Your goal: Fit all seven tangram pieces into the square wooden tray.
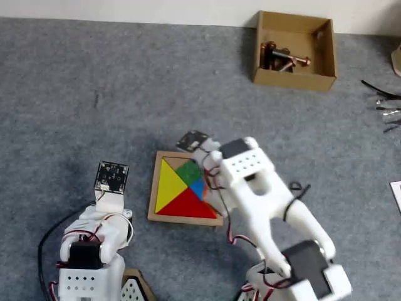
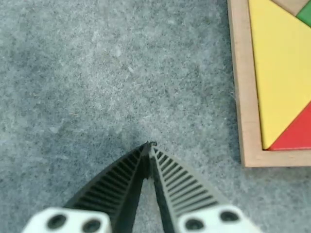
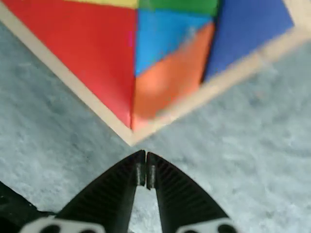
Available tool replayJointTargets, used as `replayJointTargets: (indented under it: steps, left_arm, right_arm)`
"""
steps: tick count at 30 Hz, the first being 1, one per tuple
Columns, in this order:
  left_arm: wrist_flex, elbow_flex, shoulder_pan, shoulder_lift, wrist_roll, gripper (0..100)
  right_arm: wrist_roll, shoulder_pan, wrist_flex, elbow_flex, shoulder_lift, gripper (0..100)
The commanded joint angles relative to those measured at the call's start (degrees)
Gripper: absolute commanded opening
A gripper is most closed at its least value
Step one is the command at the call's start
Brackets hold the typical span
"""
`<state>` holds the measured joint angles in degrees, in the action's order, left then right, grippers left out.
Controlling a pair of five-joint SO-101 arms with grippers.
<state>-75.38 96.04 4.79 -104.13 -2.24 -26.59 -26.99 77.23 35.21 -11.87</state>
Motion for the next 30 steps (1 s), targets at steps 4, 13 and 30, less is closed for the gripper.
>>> replayJointTargets:
  steps: [4, 13, 30]
  left_arm:
    - [-0.3, 1.1, 0.5, -0.3, -0.3, 1]
    - [-0.3, 1.1, 0.5, -0.3, -0.3, 1]
    - [-0.3, 1.1, 0.5, -0.3, -0.3, 1]
  right_arm:
    - [-5.2, 10.5, -0.8, 4.7, -9.9, 0.5]
    - [-4.9, 15.3, -6.3, 15.5, -22.9, 0.5]
    - [6.4, 15.3, -16.9, 32.3, -43.2, 0.5]
